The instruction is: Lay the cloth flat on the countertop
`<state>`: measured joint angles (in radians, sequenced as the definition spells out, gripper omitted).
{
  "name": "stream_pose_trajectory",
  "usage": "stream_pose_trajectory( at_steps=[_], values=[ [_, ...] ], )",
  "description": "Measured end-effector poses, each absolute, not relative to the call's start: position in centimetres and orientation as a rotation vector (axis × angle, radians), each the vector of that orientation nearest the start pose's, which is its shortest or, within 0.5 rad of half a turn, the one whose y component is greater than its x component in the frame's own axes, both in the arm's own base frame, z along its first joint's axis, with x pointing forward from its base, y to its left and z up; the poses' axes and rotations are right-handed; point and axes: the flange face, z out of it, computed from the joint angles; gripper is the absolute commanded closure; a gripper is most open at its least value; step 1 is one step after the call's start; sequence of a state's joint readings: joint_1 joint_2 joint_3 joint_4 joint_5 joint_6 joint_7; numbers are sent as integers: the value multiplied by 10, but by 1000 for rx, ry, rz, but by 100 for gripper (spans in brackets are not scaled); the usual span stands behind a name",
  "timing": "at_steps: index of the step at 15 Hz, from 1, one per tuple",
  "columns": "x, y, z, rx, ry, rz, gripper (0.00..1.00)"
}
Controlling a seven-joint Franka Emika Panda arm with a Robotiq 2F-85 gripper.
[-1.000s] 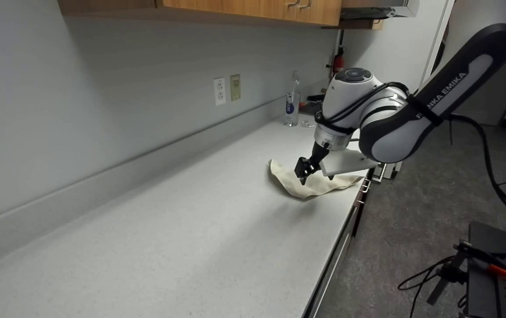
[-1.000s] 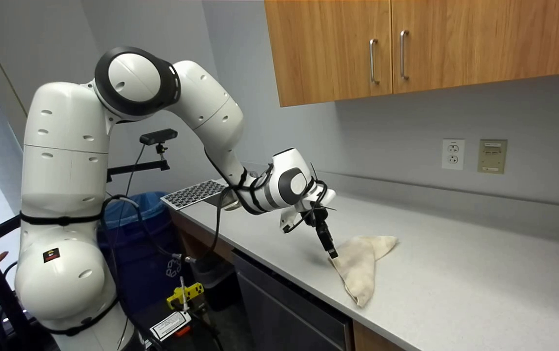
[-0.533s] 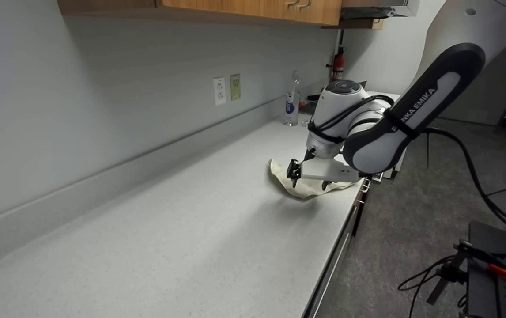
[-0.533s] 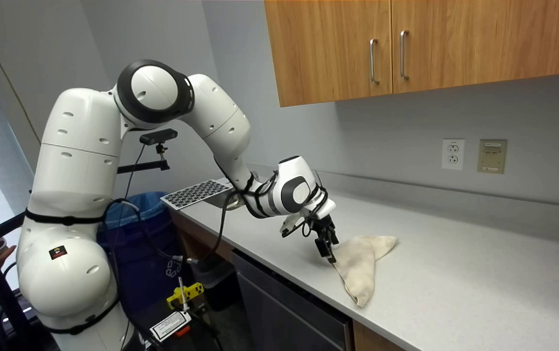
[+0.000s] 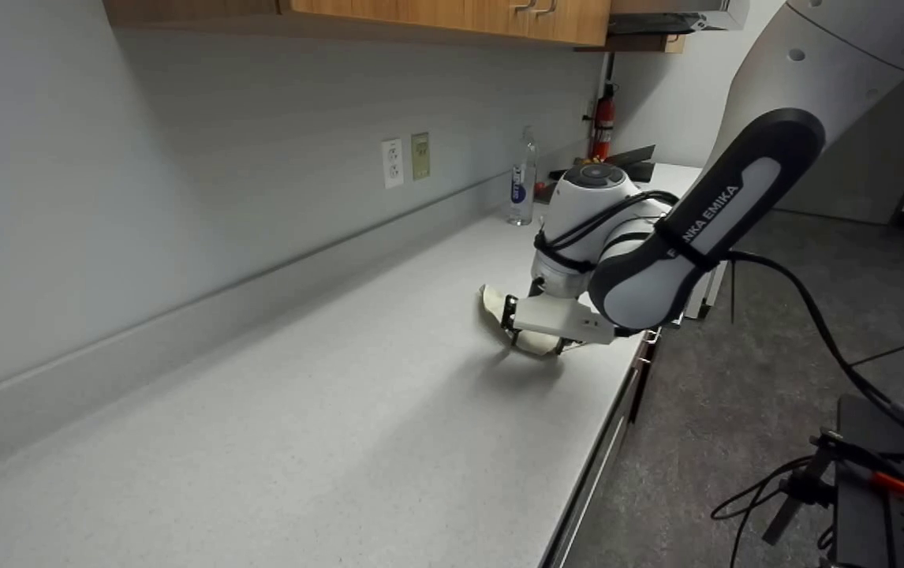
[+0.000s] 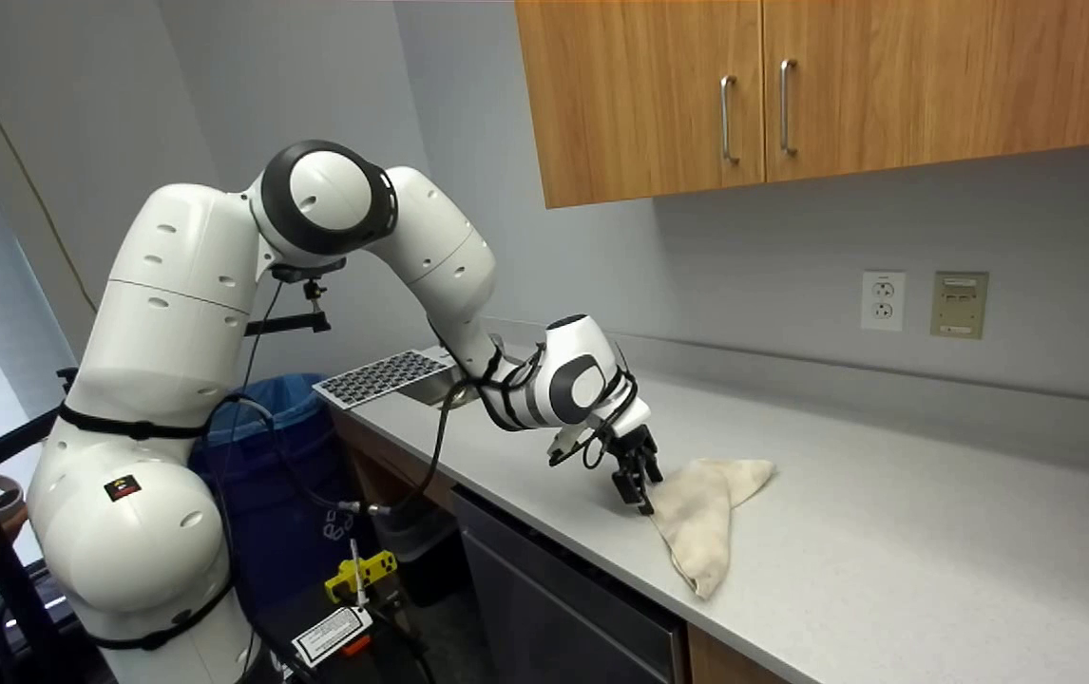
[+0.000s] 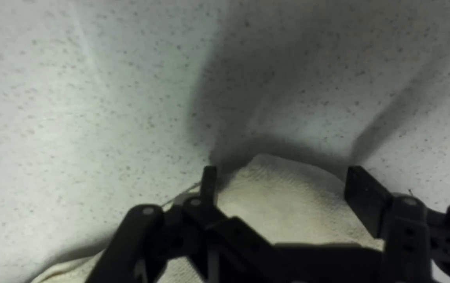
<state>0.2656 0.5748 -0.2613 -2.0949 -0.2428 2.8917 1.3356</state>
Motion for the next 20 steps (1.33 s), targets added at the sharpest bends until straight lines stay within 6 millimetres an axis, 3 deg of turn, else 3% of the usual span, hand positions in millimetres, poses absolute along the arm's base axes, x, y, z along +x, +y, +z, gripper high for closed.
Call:
stream_pose_trajectory(
  at_steps=[7, 15, 20],
  values=[
    [603, -3, 169, -2701, 1618, -543, 99],
    [607, 0, 172, -2711, 1613, -573, 98],
    [615, 5, 195, -2708, 1585, -625, 98]
  ],
)
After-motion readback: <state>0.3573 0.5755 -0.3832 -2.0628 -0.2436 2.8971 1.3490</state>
